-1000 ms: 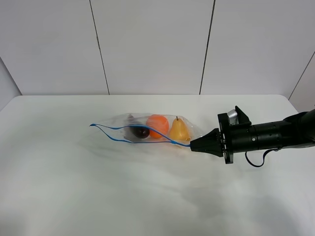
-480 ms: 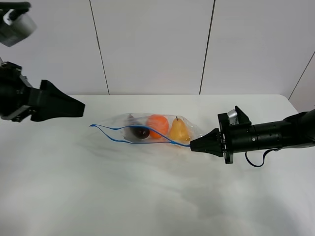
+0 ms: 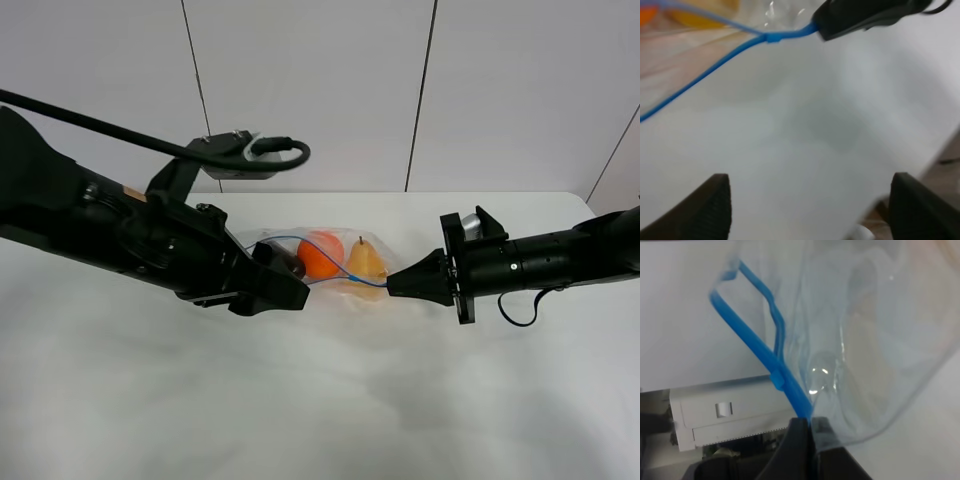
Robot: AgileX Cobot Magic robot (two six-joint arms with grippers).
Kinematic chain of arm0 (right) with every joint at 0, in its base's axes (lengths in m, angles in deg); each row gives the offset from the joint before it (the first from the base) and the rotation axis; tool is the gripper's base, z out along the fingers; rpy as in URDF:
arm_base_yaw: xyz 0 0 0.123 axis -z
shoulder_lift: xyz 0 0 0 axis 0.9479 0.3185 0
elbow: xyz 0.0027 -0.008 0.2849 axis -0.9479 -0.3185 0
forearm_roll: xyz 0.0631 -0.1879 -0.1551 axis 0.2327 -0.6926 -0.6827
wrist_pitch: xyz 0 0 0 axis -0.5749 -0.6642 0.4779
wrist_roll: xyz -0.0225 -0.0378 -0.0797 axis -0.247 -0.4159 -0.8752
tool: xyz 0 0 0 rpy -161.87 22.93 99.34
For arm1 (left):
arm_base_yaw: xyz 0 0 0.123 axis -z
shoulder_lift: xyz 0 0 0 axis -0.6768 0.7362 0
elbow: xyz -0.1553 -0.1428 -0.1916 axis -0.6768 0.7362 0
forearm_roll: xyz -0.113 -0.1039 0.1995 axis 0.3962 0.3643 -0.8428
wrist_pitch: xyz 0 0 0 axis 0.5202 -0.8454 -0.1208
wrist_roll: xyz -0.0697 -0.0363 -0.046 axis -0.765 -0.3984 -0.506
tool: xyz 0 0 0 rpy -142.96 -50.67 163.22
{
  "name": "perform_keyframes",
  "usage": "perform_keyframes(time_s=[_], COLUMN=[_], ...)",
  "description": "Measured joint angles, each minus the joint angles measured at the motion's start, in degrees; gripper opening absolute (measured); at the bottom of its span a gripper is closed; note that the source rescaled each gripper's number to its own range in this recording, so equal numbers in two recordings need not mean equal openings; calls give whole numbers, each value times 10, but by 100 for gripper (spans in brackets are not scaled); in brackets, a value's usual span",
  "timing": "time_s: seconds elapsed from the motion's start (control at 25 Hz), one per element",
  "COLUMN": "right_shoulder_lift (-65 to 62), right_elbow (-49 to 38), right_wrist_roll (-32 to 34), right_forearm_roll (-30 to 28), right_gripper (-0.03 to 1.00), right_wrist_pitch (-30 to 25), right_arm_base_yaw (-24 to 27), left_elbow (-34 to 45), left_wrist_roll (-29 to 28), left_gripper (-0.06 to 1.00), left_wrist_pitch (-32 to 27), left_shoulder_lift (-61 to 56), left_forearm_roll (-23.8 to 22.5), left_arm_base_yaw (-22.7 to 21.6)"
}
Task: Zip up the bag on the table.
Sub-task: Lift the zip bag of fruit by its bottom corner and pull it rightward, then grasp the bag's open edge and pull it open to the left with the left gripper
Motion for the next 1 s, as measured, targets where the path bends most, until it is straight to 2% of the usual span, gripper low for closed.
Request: perform_keyframes(time_s=[0.2,0.48,0.68,0.84,1.0], right_shoulder_lift=[0,0,0,0,0], right_elbow=[56,106,120,120,120], right_wrist_roll=[62,105,125,129,131], right_forearm_roll=[-43,-62,-73,-73,-74], right_gripper=[0,0,0,0,0], right_wrist_pitch=[-1,-1,-1,-1,-1], right_arm_base_yaw=[0,0,0,0,0], left_elbow=[-20,-44,-44,-44,-44], left_wrist_roll=[56,205,337,472,591], left_gripper=[96,96,96,96,96], left_wrist_pitch=[73,162,247,331,364], left_shoulder_lift=[34,69,115,144,162], left_forearm_roll=[-1,-1,-1,-2,-10], left_arm_base_yaw=[3,20,70,101,111])
